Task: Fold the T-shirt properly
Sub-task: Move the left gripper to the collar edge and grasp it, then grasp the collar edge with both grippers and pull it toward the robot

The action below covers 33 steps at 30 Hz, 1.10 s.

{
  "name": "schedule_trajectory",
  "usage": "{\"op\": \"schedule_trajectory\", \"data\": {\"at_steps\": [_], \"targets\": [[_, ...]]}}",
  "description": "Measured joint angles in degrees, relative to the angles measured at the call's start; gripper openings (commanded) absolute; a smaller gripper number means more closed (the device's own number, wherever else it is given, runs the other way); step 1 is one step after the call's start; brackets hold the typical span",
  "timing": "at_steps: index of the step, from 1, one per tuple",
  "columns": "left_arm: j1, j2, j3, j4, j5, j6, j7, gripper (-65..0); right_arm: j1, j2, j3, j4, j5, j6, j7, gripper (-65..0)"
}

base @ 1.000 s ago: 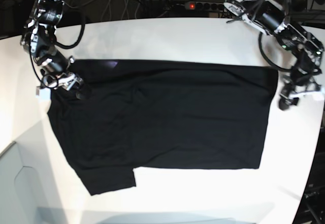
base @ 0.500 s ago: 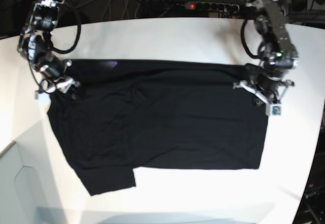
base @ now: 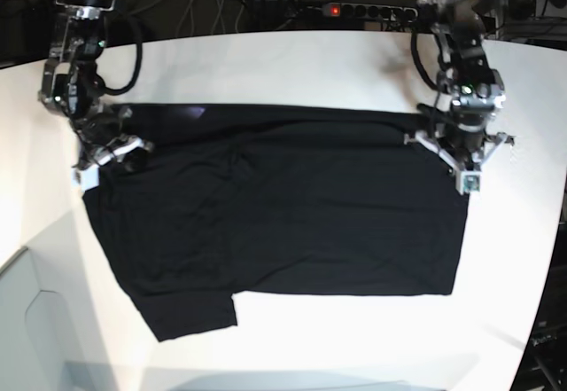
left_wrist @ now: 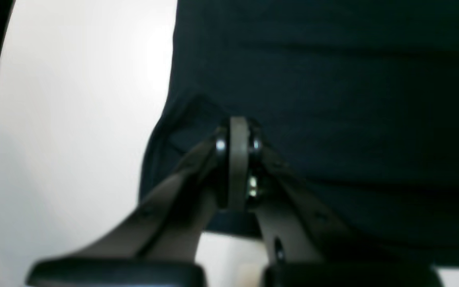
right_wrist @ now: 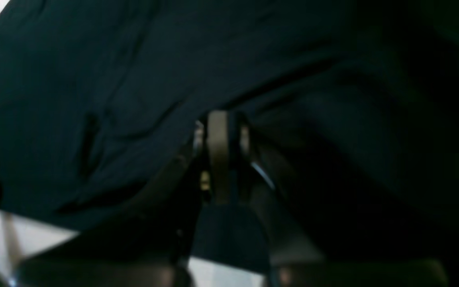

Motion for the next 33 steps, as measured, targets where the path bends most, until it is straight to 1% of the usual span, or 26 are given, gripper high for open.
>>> {"op": "schedule_trajectory", "data": {"at_steps": [1, 2, 3, 5, 6, 7, 10, 12, 13, 14, 17, 20, 22, 25, 27, 30, 32, 33], "targets": [[0.9, 0.3, 0.1, -0.7, 1.6, 0.1, -0.8, -65.0, -0.3, 0.3, 0.0, 0.0, 0.0, -1.4, 1.6, -62.5], [1.5, 0.7, 0.1, -1.6, 2.8, 0.1, -2.3, -65.0, -0.5, 0.5, -0.1, 0.0, 0.0, -2.3, 1.8, -62.5], [1.8, 1.4, -0.3, -2.3, 3.6, 0.1, -3.3, -65.0, -0.5, 0.8, -0.3, 0.0, 0.0, -4.0, 1.8, -62.5], [2.0, 2.0, -0.3, -3.8, 4.2, 0.3, -5.0, -65.0, -0.5, 0.8, -0.3, 0.0, 0.0, -6.1, 2.4, -62.5], [1.8, 2.0, -0.2, -4.9, 4.2, 1.6, -6.4, -65.0, -0.5, 0.8, -0.3, -0.1, -0.3, -6.6, 2.5, -62.5], [1.8, 1.8, -0.2, -6.1, 4.1, 3.7, -7.2, -65.0, -0.5, 0.8, -0.3, 0.0, -1.9, -6.7, 2.5, -62.5], [1.7, 1.4, -0.4, -11.0, 3.9, 7.7, -10.3, -65.0, -0.2, 0.1, -0.2, -0.1, -9.4, -6.9, 2.6, -62.5], [1.8, 1.4, -0.4, -15.2, 3.9, 10.1, -13.5, -65.0, 0.1, -2.1, -0.1, -0.1, -15.0, -7.1, 3.0, -62.5], [1.8, 1.5, -0.3, -16.7, 3.9, 11.1, -16.5, -65.0, 0.0, -3.0, -0.3, -0.1, -17.0, -7.1, 3.0, -62.5], [1.4, 1.5, -0.3, -18.2, 4.0, 12.1, -17.7, -65.0, 0.1, -3.9, -0.4, 0.0, -18.6, -7.1, 3.4, -62.5], [1.0, 1.2, -0.3, -21.1, 4.0, 12.8, -19.7, -65.0, 0.0, -4.8, -0.4, 0.1, -22.3, -7.1, 4.0, -62.7], [2.2, 1.1, -0.3, -21.0, 4.1, 13.0, -20.5, -65.0, -1.1, -4.8, -0.4, 0.2, -22.7, -7.1, 5.2, -62.8], [4.8, 1.3, -0.3, -18.8, 3.8, 12.8, -20.4, -65.0, -2.4, -4.3, -0.4, 0.8, -22.5, -7.1, 5.5, -62.8], [9.9, 1.5, 0.0, -14.2, 3.5, 12.3, -19.7, -65.0, -3.6, -2.6, -0.4, 0.9, -22.3, -6.6, 5.5, -62.8], [12.9, 1.7, 0.1, -11.6, 3.5, 12.1, -19.1, -65.0, -4.2, -2.4, -0.3, 1.0, -22.5, -6.6, 5.8, -62.8], [16.4, 3.2, -0.1, -8.9, 3.6, 12.1, -18.6, -65.0, -5.7, -1.2, -0.5, 1.2, -22.1, -6.4, 6.6, -62.8], [18.2, 3.4, -0.1, -7.9, 3.5, 12.1, -18.9, -65.0, -6.6, -1.2, -0.1, 1.8, -22.5, -4.9, 6.8, -62.8], [19.1, 3.4, -0.1, -7.4, 3.4, 11.9, -18.9, -65.0, -7.4, -1.1, 0.0, 2.3, -22.9, -3.6, 7.0, -62.8]]}}
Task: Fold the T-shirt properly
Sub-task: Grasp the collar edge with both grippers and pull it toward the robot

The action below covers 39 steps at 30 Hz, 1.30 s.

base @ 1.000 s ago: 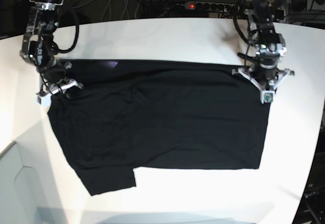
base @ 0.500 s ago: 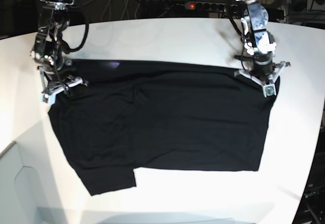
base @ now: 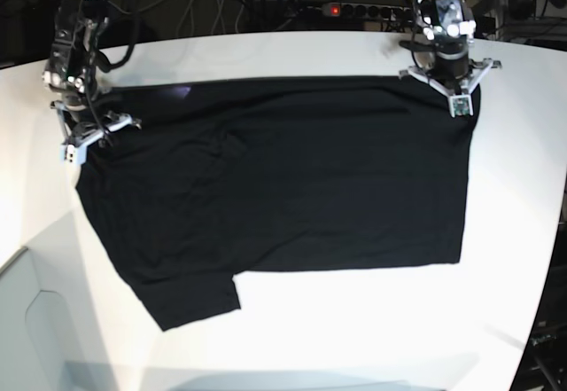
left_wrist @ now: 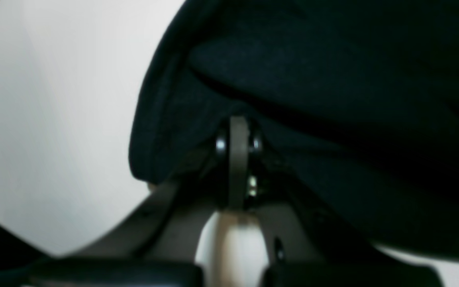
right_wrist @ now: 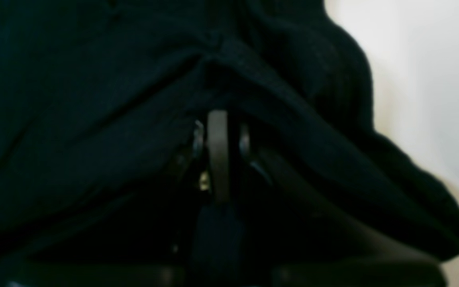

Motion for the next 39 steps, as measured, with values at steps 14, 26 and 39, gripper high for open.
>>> {"op": "schedule_trajectory", "data": {"at_steps": [14, 26, 39], "targets": [[8.4, -1.1, -0.4, 1.2, -10.6, 0.9, -4.1, -65.0, -6.5, 0.2, 0.2, 3.3, 0.1, 0.6, 1.6, -62.8], [11.3, -1.2, -0.5, 3.3, -11.4, 0.8, -2.6, -65.0, -9.5, 0.3, 0.4, 4.0, 0.4, 0.8, 3.6, -62.9], [12.0, -1.0, -0.5, 5.7, -11.4, 0.8, 0.8, -65.0, -11.6, 0.0, 0.4, 7.4, -0.7, 0.8, 0.4, -62.7]]}}
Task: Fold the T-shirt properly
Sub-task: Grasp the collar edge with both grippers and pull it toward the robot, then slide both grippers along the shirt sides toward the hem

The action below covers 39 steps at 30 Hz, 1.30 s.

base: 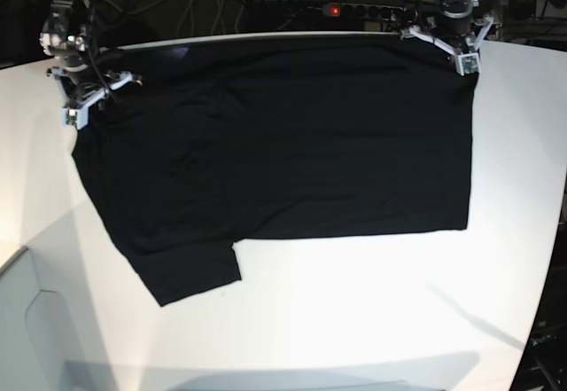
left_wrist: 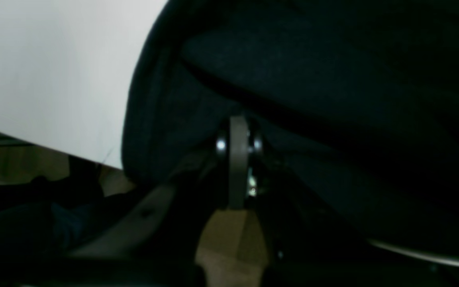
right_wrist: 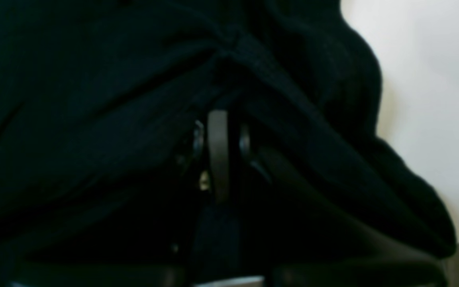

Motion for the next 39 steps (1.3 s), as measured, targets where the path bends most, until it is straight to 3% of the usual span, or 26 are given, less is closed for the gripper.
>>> {"op": "schedule_trajectory", "data": {"at_steps": [5, 15, 21, 27, 29, 32, 35, 39], "targets": [[-1.7, 0.1, 0.2, 2.5, -0.2, -0.9, 2.6, -65.0, 0.2, -1.2, 1.7, 3.3, -0.9, 0.2, -5.4, -62.5], [-3.1, 0.5, 0.2, 10.6, -0.5, -0.8, 2.3, -65.0, 4.1, -1.4, 1.8, 10.3, -1.0, 0.2, -8.9, -62.4], [-3.2, -0.3, -5.2, 10.9, -12.6, -0.9, 3.0, -64.5, 9.7, -2.7, 3.1, 12.5, -0.2, 0.2, -9.3, -61.5], [-4.5, -6.3, -6.9, 10.9, -22.5, -0.8, 3.0, -64.3, 17.9, -1.3, 6.3, 12.0, -0.8, 0.3, -9.8, -48.6], [-5.2, -6.9, -6.9, 11.0, -24.6, -0.6, 3.4, -60.6, 20.7, 0.6, 6.3, 11.3, -0.4, 0.3, -9.6, -46.2], [-6.4, -6.5, -9.9, 10.9, -27.0, -0.7, 3.1, -47.8, 26.1, 2.3, 6.1, 5.8, -0.6, 1.6, -8.8, -44.0], [-7.9, -3.9, -11.9, 10.8, -26.8, 0.2, 4.9, -36.5, 32.0, 3.5, 4.1, -3.5, -0.5, 9.0, -9.8, -42.7], [-10.9, -0.1, -14.9, 10.8, -27.4, -0.8, 11.5, -34.9, 38.3, 6.2, 2.3, -15.3, -1.1, 13.2, -8.8, -42.3]]}}
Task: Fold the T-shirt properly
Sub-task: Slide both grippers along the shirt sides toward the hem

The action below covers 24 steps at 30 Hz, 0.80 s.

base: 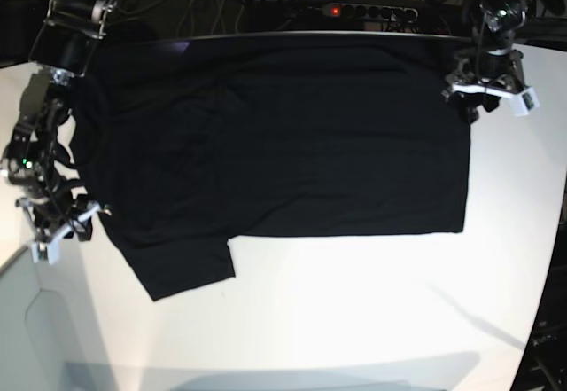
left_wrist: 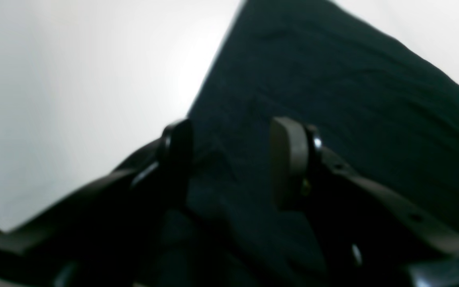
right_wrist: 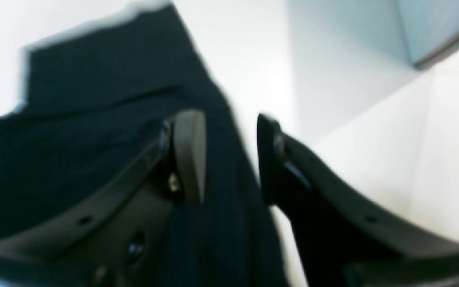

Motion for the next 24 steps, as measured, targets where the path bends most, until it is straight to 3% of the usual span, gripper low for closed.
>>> {"op": "schedule_trajectory", "data": {"at_steps": [5, 10, 14, 18, 24], "targets": [[-3.5, 3.0, -1.9, -0.2, 0.6, 0.1, 7.2, -34.8, 6.7, 2.9, -1.4, -13.4, 0.2, 6.2, 1.2, -40.2], [-5.0, 2.8, -1.8, -0.3, 0.8, 0.1, 8.1, -34.7, 13.6, 5.3, -0.8, -28.0, 0.1, 13.3, 2.8, -38.5], [-6.6, 2.8, -1.9, -0.4, 0.7, 0.1, 9.7, -34.5, 16.6, 5.6, -0.7, -37.4, 0.5, 14.3, 3.1, -38.3], [-6.6, 0.8, -1.8, -0.6, 0.7, 0.1, 9.9, -34.5, 16.9, 6.6, 0.9, -42.3, 6.7, 14.5, 2.8, -38.3], [-6.6, 0.8, -2.1, -0.6, 0.6, 0.1, 9.9, -34.6, 16.9, 7.3, 0.9, -43.9, 9.0, 14.5, 3.0, -38.3]]}}
